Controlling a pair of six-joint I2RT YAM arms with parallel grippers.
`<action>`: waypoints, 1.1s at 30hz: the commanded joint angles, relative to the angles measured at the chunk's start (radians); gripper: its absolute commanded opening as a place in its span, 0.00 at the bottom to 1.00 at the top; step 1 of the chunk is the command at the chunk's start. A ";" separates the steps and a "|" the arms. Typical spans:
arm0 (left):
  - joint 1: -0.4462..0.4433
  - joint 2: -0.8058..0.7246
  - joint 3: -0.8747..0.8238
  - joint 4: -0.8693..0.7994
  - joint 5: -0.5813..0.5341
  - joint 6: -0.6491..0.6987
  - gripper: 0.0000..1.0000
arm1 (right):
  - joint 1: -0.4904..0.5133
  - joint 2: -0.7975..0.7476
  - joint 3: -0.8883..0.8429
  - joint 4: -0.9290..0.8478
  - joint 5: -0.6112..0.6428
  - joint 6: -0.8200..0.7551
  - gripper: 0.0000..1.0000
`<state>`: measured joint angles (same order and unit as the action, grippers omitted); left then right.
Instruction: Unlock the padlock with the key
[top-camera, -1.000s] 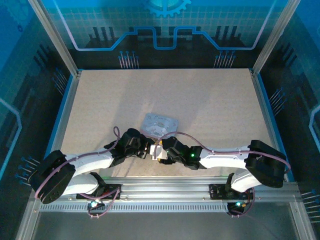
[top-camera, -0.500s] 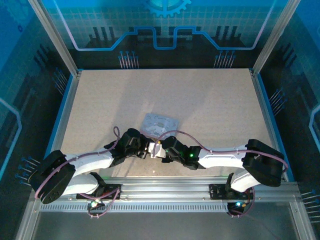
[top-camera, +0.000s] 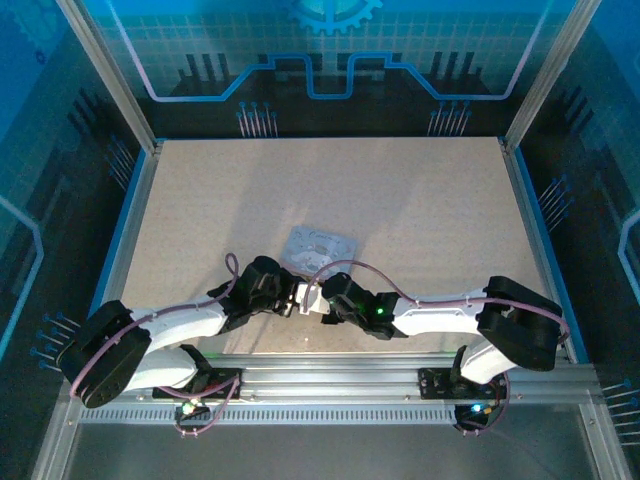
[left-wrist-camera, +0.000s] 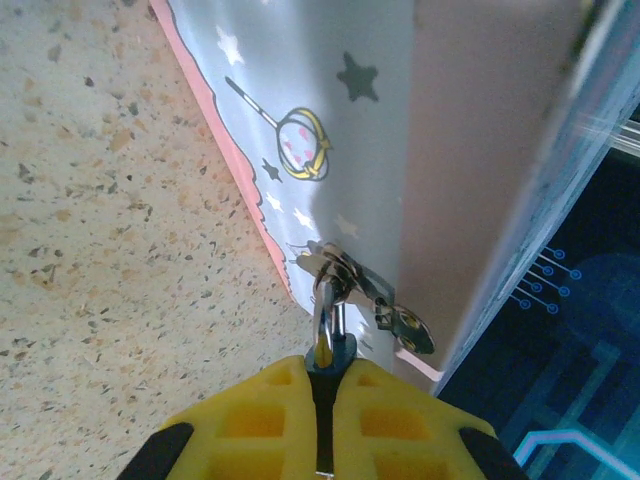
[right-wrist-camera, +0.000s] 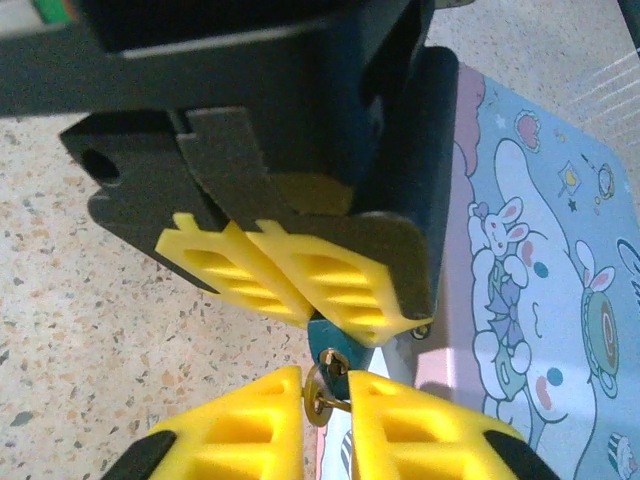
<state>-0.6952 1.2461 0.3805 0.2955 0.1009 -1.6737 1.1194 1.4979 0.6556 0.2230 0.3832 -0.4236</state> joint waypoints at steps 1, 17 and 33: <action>0.003 -0.019 0.007 0.022 0.028 -0.006 0.00 | 0.010 0.022 0.021 0.033 0.026 0.021 0.10; 0.004 0.001 0.008 0.036 0.039 -0.009 0.00 | 0.010 0.018 0.024 0.041 0.060 0.153 0.00; 0.004 0.003 0.011 0.028 0.040 -0.002 0.00 | -0.027 0.004 0.049 0.035 0.004 0.608 0.00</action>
<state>-0.6842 1.2461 0.3805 0.3119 0.0940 -1.6772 1.1168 1.5059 0.6807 0.2024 0.3988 0.0414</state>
